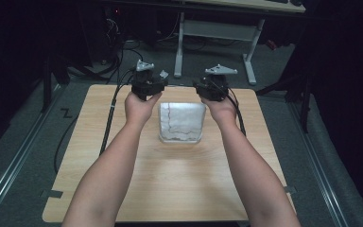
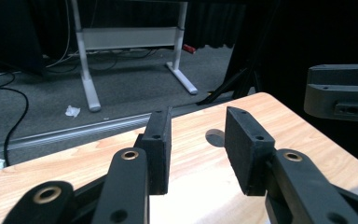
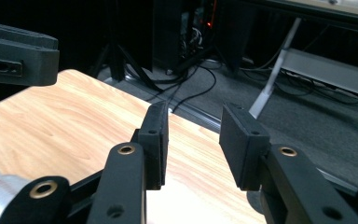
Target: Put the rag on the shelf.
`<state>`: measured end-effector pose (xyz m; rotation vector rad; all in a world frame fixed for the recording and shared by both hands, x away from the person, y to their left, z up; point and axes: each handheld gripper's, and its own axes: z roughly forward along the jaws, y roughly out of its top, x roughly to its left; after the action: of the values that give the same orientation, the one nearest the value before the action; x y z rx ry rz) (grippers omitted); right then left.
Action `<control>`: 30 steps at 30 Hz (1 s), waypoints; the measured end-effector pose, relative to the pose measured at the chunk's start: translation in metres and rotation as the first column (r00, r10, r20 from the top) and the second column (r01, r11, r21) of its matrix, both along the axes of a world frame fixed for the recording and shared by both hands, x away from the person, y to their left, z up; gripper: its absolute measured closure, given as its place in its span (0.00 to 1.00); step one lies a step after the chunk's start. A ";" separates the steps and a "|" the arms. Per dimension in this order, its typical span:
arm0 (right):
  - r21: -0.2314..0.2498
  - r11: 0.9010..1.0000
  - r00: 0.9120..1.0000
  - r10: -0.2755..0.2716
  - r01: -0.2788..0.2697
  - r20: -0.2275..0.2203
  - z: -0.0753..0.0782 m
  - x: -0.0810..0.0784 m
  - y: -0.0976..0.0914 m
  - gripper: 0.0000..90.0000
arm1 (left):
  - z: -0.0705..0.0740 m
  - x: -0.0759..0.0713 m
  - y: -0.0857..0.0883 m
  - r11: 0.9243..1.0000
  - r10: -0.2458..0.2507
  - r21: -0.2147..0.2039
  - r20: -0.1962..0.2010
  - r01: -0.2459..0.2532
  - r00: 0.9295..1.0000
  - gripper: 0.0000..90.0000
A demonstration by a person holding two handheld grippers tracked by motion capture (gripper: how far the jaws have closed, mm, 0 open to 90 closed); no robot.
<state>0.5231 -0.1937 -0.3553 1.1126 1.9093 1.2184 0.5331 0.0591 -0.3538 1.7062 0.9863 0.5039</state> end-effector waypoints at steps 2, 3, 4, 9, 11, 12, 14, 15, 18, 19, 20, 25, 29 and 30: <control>-0.005 1.000 1.000 0.000 0.000 0.023 0.002 -0.012 -0.003 0.68 | 0.000 -0.010 0.005 1.000 -0.004 0.007 0.016 0.004 1.000 0.69; -0.005 1.000 1.000 -0.004 0.004 0.028 0.002 -0.016 -0.004 0.68 | 0.000 -0.010 0.005 1.000 -0.004 0.007 0.016 0.004 1.000 0.69; -0.007 1.000 0.999 -0.002 0.002 0.032 0.003 -0.019 -0.006 0.68 | -0.001 -0.013 0.006 1.000 -0.003 0.012 0.017 0.003 1.000 0.69; 0.009 1.000 0.999 0.001 -0.001 0.049 0.002 -0.039 -0.013 0.67 | -0.004 -0.031 0.015 1.000 -0.009 0.022 0.043 0.009 0.999 0.68; 0.013 1.000 0.998 0.002 -0.003 0.056 0.001 -0.046 -0.015 0.66 | -0.006 -0.043 0.018 0.999 -0.024 0.027 0.044 0.023 0.999 0.67; 0.009 1.000 0.998 0.000 -0.001 0.058 0.000 -0.050 -0.017 0.66 | -0.006 -0.043 0.018 0.999 -0.024 0.027 0.044 0.023 0.999 0.66; -0.011 1.000 0.997 0.002 -0.001 0.074 -0.001 -0.058 -0.018 0.64 | -0.009 -0.059 0.021 0.999 -0.042 0.026 0.073 0.040 0.996 0.66; -0.016 1.000 0.997 0.007 -0.005 0.079 -0.002 -0.062 -0.019 0.64 | -0.009 -0.059 0.021 0.999 -0.042 0.026 0.073 0.040 0.996 0.66; -0.036 0.999 0.996 0.012 -0.009 0.088 -0.005 -0.071 -0.020 0.64 | -0.014 -0.072 0.026 0.998 -0.051 0.027 0.077 0.049 0.996 0.67; -0.054 0.998 0.996 0.017 -0.012 0.087 -0.008 -0.079 -0.021 0.63 | -0.020 -0.079 0.030 0.998 -0.051 0.030 0.077 0.049 0.996 0.66; -0.054 0.998 0.996 0.017 -0.012 0.087 -0.008 -0.079 -0.021 0.63 | -0.020 -0.079 0.030 0.998 -0.051 0.030 0.077 0.049 0.996 0.65; -0.075 0.997 0.996 0.031 -0.024 0.086 -0.022 -0.100 -0.023 0.60 | -0.044 -0.100 0.046 0.998 -0.069 -0.002 0.057 0.070 0.996 0.63; -0.123 0.991 0.995 0.063 -0.054 0.074 -0.042 -0.120 -0.023 0.57 | -0.071 -0.120 0.061 0.998 -0.070 0.010 0.021 0.069 0.997 0.62; -0.129 0.990 0.996 0.070 -0.061 0.062 -0.046 -0.123 -0.023 0.56 | -0.076 -0.124 0.064 0.997 -0.071 0.009 0.013 0.071 0.997 0.62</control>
<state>0.4001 -0.2170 -0.4016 0.9384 1.9568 1.1374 0.4091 0.1226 -0.4301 1.7371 0.9123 0.4733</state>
